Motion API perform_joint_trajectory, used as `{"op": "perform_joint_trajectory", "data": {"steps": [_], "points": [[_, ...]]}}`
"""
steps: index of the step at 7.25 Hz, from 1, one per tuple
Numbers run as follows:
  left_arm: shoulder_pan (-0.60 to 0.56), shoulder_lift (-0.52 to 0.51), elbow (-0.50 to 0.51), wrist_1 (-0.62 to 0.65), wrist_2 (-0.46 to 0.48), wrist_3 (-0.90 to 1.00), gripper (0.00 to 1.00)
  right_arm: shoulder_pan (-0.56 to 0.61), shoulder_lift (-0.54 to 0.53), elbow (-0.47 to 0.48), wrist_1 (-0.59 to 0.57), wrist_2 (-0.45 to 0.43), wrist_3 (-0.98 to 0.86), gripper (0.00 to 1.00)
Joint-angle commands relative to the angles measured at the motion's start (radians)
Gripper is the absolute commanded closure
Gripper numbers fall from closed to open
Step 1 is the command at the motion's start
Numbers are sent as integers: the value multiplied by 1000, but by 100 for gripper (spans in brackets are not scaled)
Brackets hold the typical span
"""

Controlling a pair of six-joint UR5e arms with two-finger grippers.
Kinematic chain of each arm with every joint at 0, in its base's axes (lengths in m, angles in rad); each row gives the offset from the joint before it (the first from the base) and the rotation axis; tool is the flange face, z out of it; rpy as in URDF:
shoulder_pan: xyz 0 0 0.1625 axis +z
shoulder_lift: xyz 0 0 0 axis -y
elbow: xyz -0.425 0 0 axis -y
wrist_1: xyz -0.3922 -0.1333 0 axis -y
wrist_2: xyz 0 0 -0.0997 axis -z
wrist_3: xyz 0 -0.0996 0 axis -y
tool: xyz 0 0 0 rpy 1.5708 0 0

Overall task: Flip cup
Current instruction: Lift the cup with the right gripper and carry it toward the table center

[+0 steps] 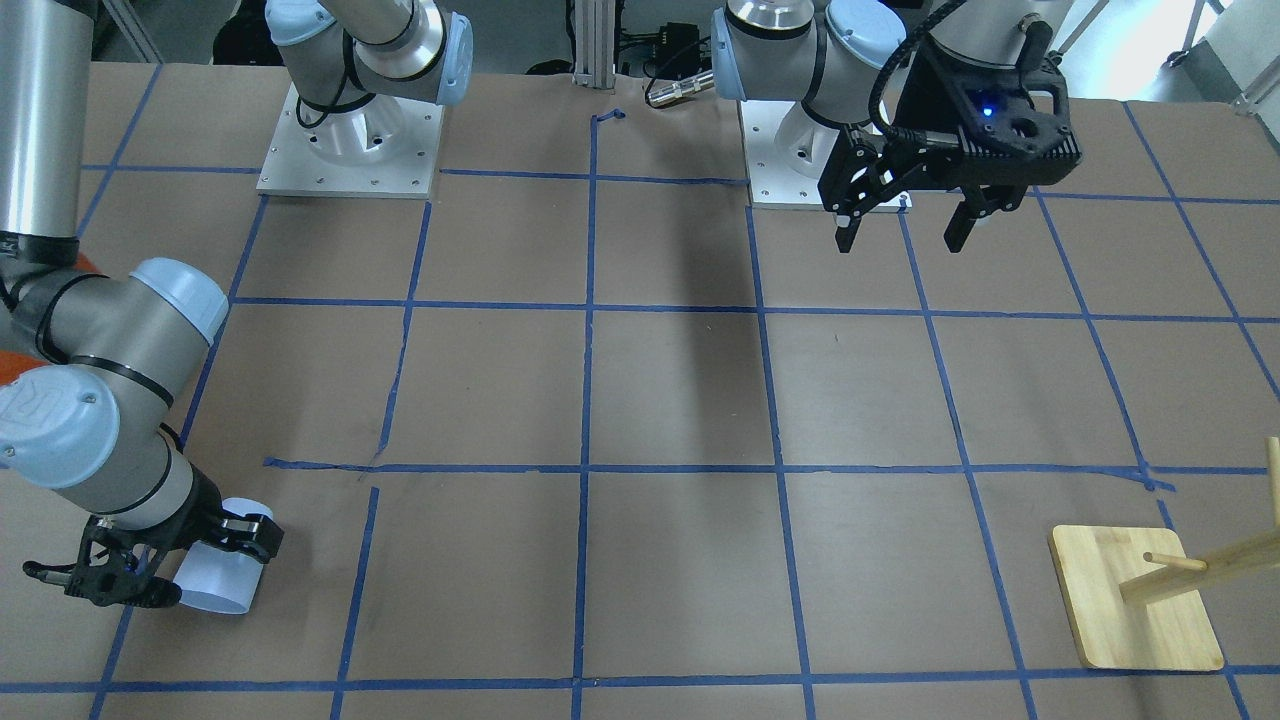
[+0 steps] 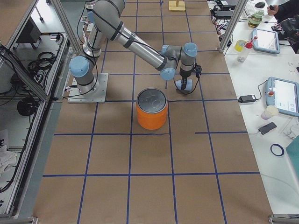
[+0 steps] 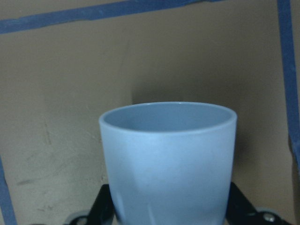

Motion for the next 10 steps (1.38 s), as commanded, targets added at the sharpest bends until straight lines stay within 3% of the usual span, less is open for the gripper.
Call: {"op": "perform_joint_trajectory", "data": {"steps": [1,3,6,8,10], "points": [[0,0,0,0,0,0,0,-1,-21,-18,4,14,-7,62],[0,0,0,0,0,0,0,27,-102,-7,32,139,-38,62],[1,0,0,0,0,0,0,327,-136,-15,3,144,-104,62],[1,0,2,0,0,0,0,465,-141,-6,-48,146,-142,62],[1,0,3,0,0,0,0,516,-136,14,-86,146,-456,62]]}}
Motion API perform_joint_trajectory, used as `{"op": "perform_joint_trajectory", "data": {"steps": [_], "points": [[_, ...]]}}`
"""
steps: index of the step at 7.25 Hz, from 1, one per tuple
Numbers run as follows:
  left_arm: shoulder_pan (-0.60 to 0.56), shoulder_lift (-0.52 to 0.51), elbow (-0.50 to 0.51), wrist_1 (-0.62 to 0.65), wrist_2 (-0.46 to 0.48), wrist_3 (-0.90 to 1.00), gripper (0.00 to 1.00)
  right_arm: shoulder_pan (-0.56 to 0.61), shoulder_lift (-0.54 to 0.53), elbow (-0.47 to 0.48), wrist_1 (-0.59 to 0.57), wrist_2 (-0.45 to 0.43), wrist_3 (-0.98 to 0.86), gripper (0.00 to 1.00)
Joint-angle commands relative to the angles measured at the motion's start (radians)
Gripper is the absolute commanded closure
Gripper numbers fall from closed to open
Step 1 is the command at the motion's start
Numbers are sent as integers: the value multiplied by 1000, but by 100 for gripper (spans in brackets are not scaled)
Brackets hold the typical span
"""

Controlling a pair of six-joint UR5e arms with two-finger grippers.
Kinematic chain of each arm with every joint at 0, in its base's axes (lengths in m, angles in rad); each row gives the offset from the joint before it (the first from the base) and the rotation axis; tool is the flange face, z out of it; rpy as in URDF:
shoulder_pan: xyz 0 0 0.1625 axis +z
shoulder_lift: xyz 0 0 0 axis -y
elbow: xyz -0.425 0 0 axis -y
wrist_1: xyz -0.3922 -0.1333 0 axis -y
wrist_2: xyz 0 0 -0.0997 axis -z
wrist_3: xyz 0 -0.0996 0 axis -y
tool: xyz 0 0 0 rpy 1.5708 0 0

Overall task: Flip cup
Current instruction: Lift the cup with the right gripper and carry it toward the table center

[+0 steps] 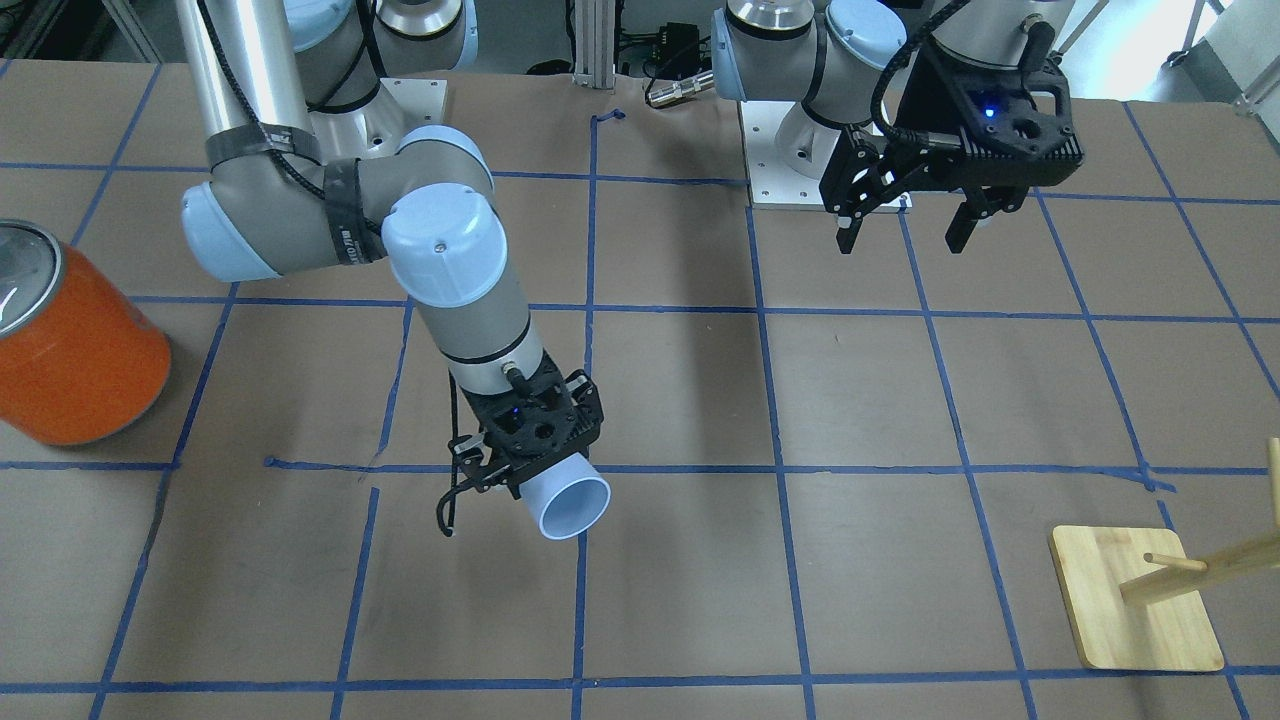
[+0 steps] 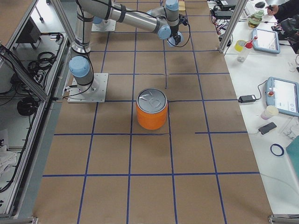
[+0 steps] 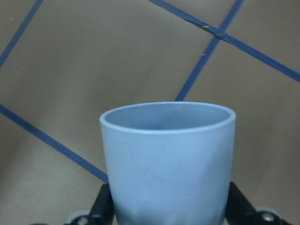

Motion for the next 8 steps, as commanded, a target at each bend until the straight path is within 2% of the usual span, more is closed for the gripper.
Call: {"op": "perform_joint_trajectory", "data": {"steps": [1,4,6,7,8], "points": [[0,0,1,0,-2,2,0,47,7,32,-41,-1,-315,63],[0,0,1,0,0,2,0,64,79,34,-162,2,-889,57],[0,0,1,0,-2,2,0,66,122,35,-162,19,-924,55],[0,0,1,0,0,2,0,66,129,44,-161,83,-925,55],[0,0,3,0,-2,2,0,66,138,53,-161,91,-924,55]]}}
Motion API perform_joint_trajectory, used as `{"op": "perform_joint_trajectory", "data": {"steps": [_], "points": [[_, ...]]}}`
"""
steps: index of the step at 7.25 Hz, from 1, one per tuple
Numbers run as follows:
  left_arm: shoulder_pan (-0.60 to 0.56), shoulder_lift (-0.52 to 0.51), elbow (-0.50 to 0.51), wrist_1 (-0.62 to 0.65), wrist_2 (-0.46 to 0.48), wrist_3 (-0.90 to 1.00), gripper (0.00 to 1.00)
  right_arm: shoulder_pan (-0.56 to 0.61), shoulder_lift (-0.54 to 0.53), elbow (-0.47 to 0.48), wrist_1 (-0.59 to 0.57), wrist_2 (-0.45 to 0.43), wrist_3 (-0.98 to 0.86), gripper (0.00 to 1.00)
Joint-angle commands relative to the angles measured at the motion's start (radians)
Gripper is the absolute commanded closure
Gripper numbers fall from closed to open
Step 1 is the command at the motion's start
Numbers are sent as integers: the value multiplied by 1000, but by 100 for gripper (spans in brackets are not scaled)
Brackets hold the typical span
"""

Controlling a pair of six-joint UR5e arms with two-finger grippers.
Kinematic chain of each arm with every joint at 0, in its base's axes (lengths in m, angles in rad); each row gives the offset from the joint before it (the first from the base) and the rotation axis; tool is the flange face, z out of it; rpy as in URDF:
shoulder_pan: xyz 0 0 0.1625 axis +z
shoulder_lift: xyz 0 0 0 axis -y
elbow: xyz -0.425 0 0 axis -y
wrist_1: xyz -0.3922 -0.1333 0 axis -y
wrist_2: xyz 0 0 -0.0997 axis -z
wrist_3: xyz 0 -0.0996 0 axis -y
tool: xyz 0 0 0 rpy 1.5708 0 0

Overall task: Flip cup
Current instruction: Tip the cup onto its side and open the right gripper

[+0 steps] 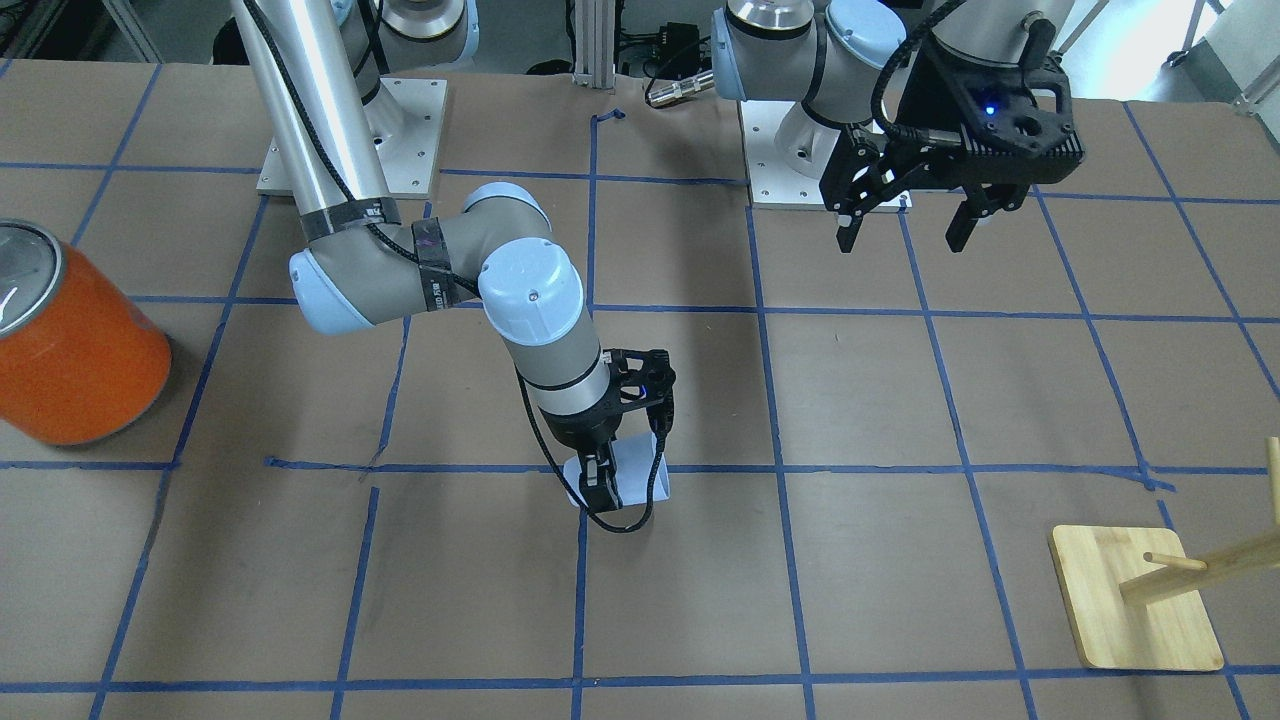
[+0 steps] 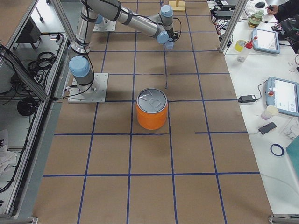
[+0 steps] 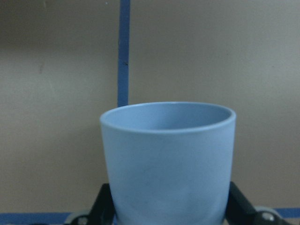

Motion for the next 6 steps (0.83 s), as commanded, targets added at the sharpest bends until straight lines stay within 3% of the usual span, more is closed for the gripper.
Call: {"op": "perform_joint_trajectory", "data": {"steps": [1,3,5,6], "points": [[0,0,0,0,1,0,0,0,14,12,1,30,-2,53],[0,0,0,0,1,0,0,0,15,13,5,14,2,0],[0,0,-2,0,-1,0,0,-3,-35,16,9,10,28,0],[0,0,0,0,1,0,0,-17,-90,33,64,12,33,0]]}}
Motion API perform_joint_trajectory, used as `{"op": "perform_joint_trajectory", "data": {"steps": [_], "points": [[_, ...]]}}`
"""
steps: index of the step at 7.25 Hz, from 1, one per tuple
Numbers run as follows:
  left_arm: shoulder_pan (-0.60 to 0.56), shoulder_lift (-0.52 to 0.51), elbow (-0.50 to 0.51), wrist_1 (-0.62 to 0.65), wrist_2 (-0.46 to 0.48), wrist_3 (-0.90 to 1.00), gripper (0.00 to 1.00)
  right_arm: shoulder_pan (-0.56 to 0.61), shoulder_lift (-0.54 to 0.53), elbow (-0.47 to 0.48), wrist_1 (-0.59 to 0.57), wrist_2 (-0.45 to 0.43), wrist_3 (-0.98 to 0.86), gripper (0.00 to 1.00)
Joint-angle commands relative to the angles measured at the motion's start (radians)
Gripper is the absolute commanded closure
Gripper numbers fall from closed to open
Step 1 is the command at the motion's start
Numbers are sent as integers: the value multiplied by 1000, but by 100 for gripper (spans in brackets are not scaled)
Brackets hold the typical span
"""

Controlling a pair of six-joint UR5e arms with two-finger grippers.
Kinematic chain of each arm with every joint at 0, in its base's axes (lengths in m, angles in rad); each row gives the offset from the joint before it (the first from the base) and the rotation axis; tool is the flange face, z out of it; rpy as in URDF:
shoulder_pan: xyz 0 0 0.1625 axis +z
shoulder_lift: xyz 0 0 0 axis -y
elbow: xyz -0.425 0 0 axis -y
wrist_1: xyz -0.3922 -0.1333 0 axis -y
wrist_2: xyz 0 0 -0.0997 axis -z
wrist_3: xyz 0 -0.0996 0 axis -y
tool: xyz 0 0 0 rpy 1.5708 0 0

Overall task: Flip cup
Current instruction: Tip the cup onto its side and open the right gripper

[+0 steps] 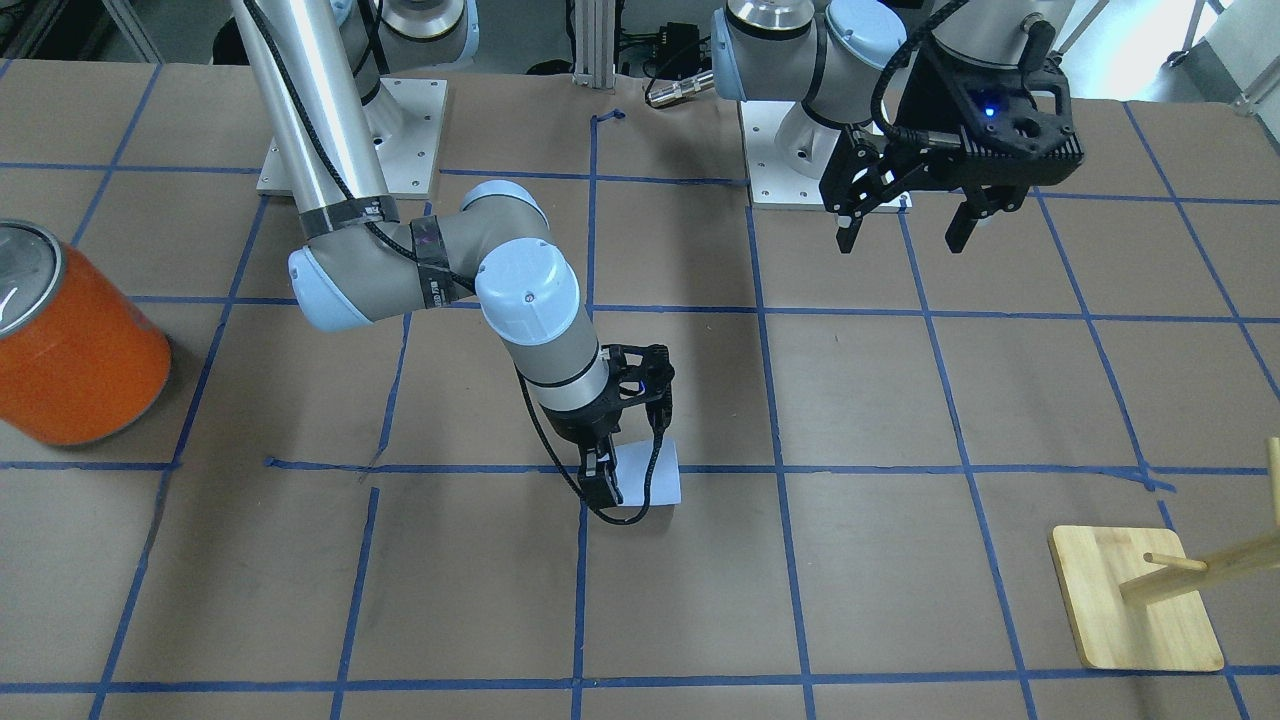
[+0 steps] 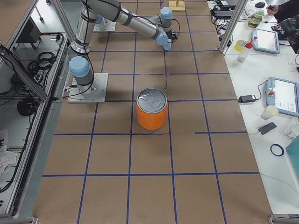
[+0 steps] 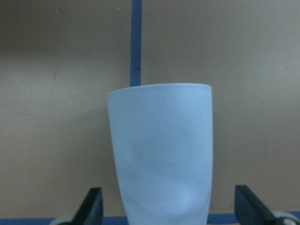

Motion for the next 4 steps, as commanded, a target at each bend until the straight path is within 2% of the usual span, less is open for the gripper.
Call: {"op": "perform_joint_trajectory", "data": {"steps": [1,2,4], "points": [[0,0,-2,0,-1,0,0,-31,-124,32,68,0,11,0],[-2,0,-7,0,-4,3,0,-63,-193,49,155,0,13,0],[-2,-2,-16,0,-22,-9,0,-187,-380,51,405,5,89,0]]}}
